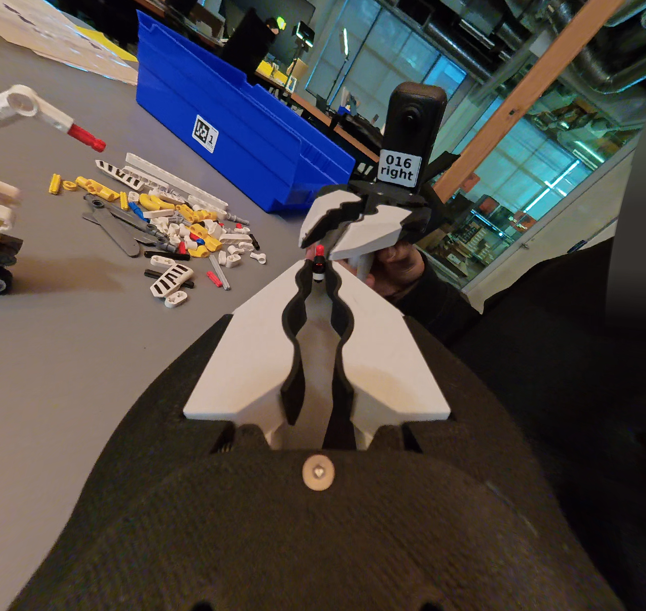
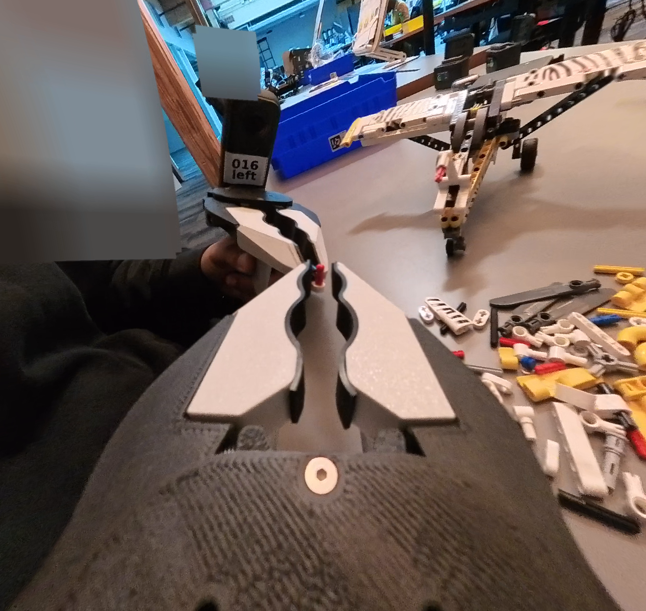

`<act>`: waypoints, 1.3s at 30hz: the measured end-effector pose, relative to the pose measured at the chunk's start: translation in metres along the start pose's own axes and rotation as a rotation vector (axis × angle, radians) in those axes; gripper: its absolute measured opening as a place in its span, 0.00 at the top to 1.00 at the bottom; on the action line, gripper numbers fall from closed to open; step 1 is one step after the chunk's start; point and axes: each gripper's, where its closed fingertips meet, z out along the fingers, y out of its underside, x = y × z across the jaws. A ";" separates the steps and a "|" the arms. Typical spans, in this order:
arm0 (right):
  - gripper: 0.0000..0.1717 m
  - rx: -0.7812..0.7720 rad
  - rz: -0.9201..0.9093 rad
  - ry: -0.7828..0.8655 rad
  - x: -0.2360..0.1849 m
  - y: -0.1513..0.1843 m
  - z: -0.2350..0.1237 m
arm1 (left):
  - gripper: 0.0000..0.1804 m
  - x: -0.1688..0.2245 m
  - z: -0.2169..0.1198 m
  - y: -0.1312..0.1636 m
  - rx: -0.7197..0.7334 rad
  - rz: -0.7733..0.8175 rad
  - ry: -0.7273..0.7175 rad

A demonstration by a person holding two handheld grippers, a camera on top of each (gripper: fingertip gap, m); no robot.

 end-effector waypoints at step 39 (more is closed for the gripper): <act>0.87 0.062 0.172 -0.066 0.000 -0.004 -0.008 | 0.98 0.005 0.010 0.003 0.002 -0.126 0.042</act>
